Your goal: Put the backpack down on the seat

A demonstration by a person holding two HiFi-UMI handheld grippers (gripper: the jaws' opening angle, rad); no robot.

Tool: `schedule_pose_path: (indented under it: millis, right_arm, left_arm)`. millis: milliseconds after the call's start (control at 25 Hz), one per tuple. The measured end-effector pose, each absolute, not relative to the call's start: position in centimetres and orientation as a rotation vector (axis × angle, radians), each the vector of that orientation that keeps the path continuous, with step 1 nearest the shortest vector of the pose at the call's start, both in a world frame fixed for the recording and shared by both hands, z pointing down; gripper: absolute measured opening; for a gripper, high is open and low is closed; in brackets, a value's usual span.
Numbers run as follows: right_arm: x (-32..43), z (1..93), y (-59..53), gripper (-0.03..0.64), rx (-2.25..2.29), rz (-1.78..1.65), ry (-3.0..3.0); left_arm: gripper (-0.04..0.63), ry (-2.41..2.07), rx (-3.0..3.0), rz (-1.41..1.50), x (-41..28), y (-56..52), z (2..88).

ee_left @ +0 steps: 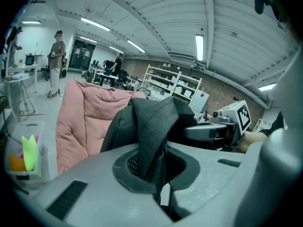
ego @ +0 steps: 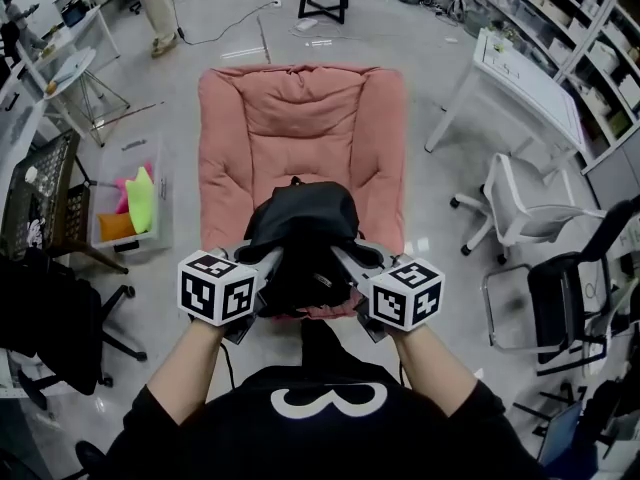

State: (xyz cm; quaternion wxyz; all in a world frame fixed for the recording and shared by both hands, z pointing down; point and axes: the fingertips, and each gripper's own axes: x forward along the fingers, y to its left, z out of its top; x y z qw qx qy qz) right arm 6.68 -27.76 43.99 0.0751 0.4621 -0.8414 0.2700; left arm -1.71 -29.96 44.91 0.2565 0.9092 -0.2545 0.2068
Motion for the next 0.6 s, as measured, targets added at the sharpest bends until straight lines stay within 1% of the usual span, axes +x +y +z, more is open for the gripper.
schedule_pose_path:
  millis: [600]
  right_arm:
    - [10.6,47.0,-42.0,0.029,1.234,0.869,-2.493]
  left_arm:
    - [0.011,-0.747,2.411,0.595,1.9,-43.5,47.8]
